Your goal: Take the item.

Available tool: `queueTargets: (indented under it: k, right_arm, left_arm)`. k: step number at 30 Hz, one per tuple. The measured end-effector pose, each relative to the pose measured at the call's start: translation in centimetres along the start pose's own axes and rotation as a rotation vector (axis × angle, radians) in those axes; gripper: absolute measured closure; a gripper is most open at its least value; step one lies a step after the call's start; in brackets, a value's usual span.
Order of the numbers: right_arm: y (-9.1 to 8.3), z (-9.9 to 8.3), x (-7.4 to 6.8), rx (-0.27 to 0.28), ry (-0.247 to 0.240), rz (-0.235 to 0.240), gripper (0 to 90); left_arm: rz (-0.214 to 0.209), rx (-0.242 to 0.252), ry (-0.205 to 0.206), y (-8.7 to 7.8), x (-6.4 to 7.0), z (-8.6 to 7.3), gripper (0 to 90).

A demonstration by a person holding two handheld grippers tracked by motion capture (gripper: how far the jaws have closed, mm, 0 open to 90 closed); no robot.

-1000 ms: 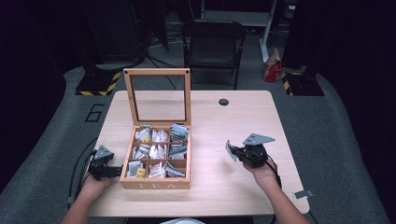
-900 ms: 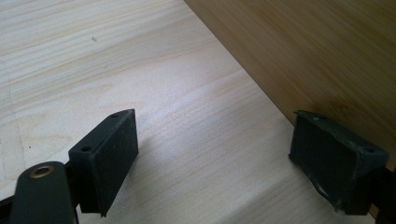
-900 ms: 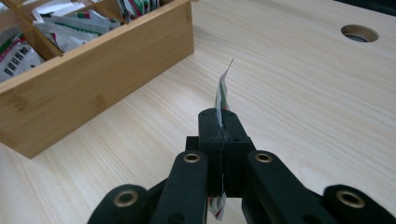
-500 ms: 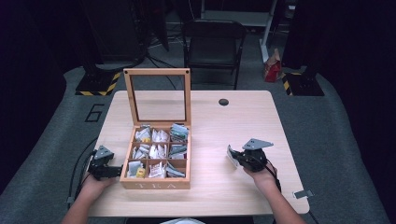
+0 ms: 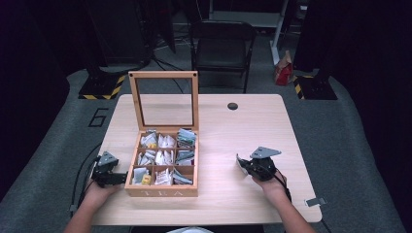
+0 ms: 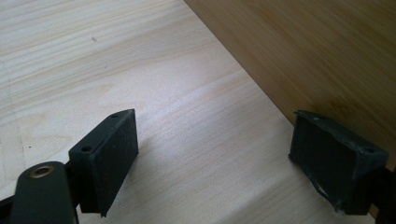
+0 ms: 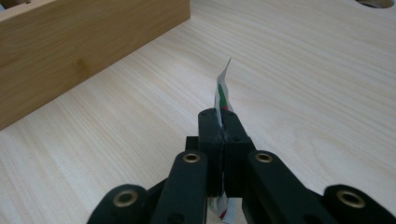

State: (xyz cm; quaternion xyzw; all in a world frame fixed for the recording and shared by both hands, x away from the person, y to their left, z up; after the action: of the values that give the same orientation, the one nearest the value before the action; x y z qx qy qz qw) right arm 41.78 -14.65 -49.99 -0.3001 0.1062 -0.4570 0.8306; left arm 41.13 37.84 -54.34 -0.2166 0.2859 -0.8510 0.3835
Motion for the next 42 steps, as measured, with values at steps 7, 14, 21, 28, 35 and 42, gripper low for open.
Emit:
queueTargets:
  k: [7,14,21,28,35,42]
  right_arm:
    - [0.3,-0.2,-0.6,-0.011,-0.016,0.018,89.2]
    - [0.7,-0.3,-1.2,-0.03,-0.021,0.041,88.4]
    - [1.2,-0.4,-2.0,-0.04,-0.03,0.061,87.3]
    - [1.4,-0.5,-2.3,-0.044,-0.037,0.064,86.3]
    - [1.8,-0.7,-2.8,-0.058,-0.049,0.072,79.0]
    - [1.9,-0.8,-2.9,-0.068,-0.023,0.075,76.9]
  left_arm:
    - [0.0,0.0,-0.001,0.0,0.0,0.0,15.0]
    - [0.0,0.0,-0.001,0.0,0.0,0.0,15.0]
    - [0.0,0.0,0.0,0.0,0.0,0.0,15.0]
    - [0.0,0.0,-0.001,0.0,0.0,0.0,14.9]
    - [0.0,0.0,-0.001,0.0,0.0,0.0,15.0]
    - [-0.001,0.0,-0.001,0.0,0.0,0.0,14.9]
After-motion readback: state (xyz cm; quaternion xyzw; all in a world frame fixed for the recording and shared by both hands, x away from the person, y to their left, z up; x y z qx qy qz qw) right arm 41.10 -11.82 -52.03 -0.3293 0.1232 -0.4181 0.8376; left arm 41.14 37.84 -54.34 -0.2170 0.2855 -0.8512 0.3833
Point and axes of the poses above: each handheld gripper's, and its own axes: y roughly forward along the jaws, z roughly out of its top, x roughly to its right, the point moved 2 cm from there along y, roughly forward along the jaws, and after that the axes turned 12 degrees about -z, right-handed, at the moved point
